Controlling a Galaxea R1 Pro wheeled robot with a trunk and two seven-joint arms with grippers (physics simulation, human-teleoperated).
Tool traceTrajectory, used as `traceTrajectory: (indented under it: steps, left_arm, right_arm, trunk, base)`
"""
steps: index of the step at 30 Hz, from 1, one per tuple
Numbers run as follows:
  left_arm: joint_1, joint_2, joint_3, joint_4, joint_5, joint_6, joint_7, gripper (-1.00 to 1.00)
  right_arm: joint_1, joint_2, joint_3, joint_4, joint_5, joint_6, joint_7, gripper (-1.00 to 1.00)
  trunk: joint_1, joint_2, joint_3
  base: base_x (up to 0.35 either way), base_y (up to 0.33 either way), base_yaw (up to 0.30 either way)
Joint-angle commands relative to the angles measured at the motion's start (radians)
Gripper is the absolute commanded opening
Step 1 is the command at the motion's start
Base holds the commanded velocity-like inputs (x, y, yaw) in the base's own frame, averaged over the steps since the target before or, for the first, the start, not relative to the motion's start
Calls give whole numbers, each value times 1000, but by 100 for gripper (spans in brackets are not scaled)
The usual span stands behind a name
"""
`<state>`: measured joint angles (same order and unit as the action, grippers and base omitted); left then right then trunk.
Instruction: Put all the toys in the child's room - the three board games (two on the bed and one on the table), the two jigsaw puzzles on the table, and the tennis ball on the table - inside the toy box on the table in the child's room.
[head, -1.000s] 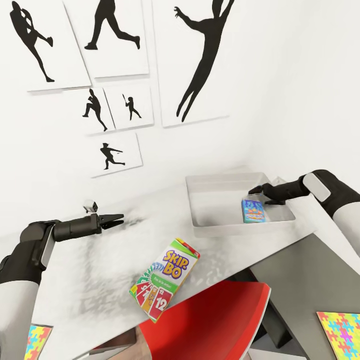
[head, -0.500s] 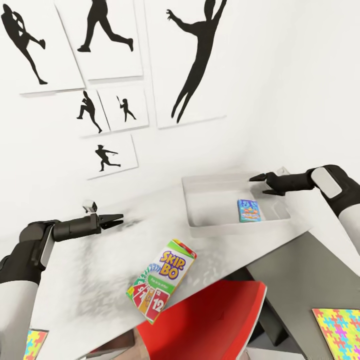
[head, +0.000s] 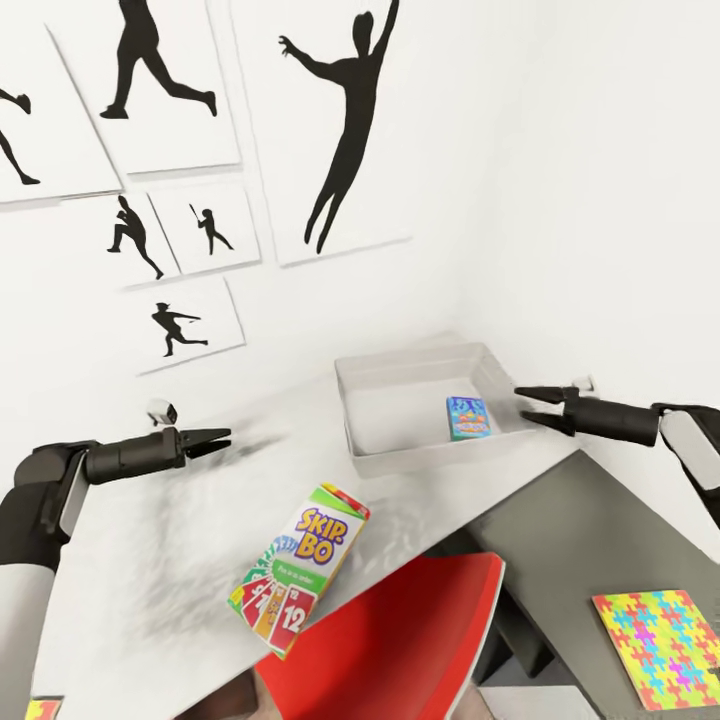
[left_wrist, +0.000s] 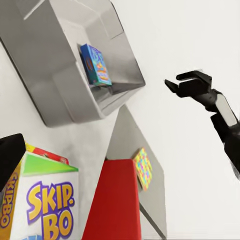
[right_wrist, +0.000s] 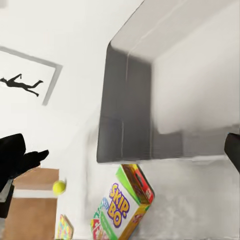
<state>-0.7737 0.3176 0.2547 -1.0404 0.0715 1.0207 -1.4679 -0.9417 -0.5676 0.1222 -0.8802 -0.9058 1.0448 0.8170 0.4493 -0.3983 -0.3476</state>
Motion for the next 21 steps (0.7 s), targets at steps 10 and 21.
traceTrajectory:
  steps: [10, 21]
  left_arm:
    - [41, 47, 44, 1, -1, 2, -72, 100]
    - [202, 118, 229, -7, 2, -59, -103, 100]
  right_arm:
    - [497, 92, -226, -462, 0, -77, 48, 100]
    - [838, 253, -324, -654, 2, -317, 172, 100]
  trunk:
    - [1, -2, 12]
    - [1, -2, 30]
  base:
    - [-16, 0, -147]
    - [-7, 0, -9]
